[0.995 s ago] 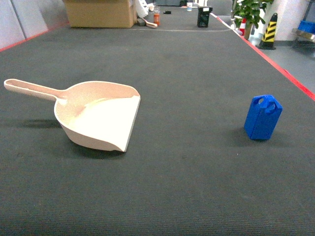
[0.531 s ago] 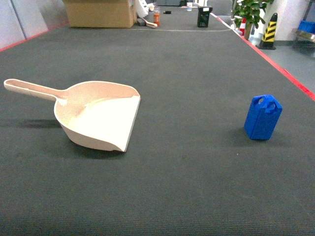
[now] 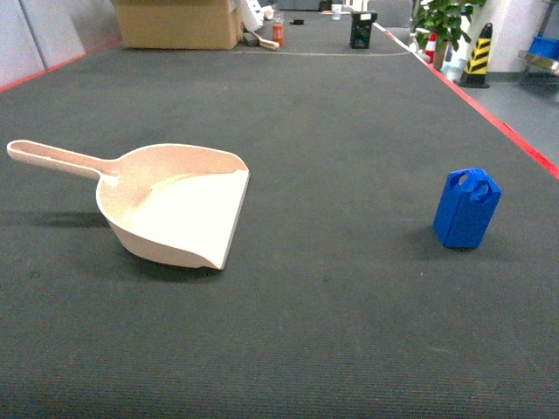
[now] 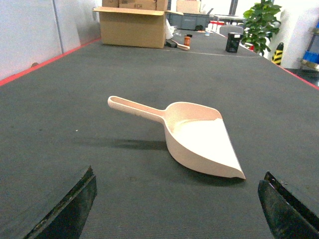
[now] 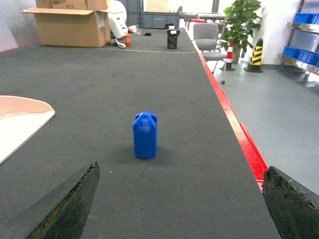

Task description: Place part in tray to right shelf

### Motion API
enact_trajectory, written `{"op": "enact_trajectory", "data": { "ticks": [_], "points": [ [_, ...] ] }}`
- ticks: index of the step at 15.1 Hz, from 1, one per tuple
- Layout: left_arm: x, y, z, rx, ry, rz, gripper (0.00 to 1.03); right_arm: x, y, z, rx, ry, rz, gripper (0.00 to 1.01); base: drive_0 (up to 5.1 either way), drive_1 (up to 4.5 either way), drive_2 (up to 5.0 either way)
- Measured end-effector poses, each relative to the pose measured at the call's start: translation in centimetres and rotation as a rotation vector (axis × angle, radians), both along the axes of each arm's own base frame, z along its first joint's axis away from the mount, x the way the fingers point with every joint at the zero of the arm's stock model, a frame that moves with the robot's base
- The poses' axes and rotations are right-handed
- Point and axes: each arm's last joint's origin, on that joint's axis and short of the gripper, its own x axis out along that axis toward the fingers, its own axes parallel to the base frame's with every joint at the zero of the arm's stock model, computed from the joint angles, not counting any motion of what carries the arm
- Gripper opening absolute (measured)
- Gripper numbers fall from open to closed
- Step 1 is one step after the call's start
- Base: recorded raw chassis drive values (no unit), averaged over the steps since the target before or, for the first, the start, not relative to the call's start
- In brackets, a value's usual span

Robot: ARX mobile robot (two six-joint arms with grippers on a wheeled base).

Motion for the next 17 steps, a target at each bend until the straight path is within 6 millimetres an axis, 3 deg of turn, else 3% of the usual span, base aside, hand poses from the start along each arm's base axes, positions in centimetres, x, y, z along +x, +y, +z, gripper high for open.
{"op": "enact_trajectory", "data": {
  "ticks": [17],
  "points": [
    [0.0,0.0,0.0,0.0,0.0,0.0,0.98,0.0,0.0,0.0,0.0,0.0,0.0,0.98,0.0,0.0,0.0]
  ]
}}
